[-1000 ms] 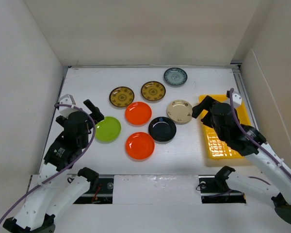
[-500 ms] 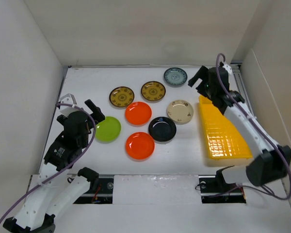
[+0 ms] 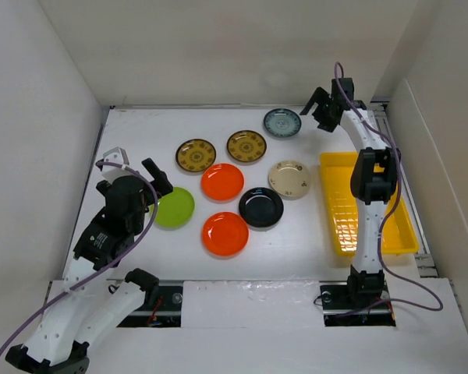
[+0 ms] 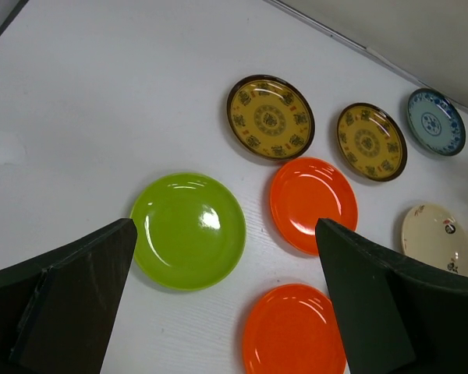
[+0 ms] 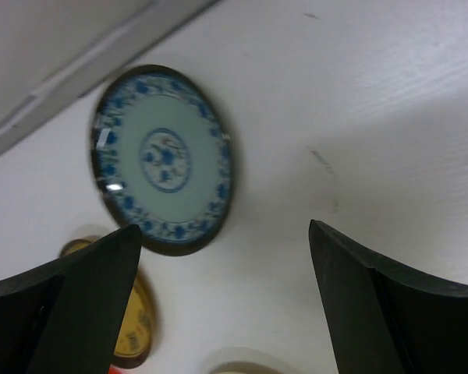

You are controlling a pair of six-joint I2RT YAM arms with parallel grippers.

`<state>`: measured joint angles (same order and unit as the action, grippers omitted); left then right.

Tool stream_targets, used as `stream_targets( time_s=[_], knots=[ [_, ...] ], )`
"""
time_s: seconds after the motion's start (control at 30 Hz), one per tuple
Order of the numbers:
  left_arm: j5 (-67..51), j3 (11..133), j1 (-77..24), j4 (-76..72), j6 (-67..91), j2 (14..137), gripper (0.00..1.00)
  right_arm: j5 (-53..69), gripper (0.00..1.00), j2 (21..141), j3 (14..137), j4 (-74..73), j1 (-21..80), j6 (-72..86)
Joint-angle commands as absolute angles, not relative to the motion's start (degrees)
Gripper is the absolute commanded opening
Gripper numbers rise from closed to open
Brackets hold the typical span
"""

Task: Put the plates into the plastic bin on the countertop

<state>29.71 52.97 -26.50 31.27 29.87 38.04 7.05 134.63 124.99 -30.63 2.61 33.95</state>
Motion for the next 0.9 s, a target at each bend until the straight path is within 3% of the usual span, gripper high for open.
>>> stream_targets(
  time_s=[0.0,0.3,0.43,0.57,0.87],
  knots=[
    [28.74,53.17,-26.1,28.83,28.65,38.76,1.0,11.16,0.93,135.17,128.67,-33.85,1.23,32.78],
    [28.21,53.17,-26.1,28.83,28.65,39.29,1.0,14.76,0.89,145.54,139.39,-39.81,1.23,32.78],
    [28.21,53.17,-26.1,28.83,28.65,39.29,1.0,16.25,0.81,147.39,140.45,-40.34,0.7,33.31],
    [28.21,53.17,-26.1,28.83,28.65,39.81,1.0,18.72,0.66,149.06,141.59,-40.34,0.7,33.31],
    [28.21,53.17,-26.1,28.83,28.65,39.81,1.0,21.36,0.62,151.79,143.96,-41.4,0.7,33.93]
  ],
)
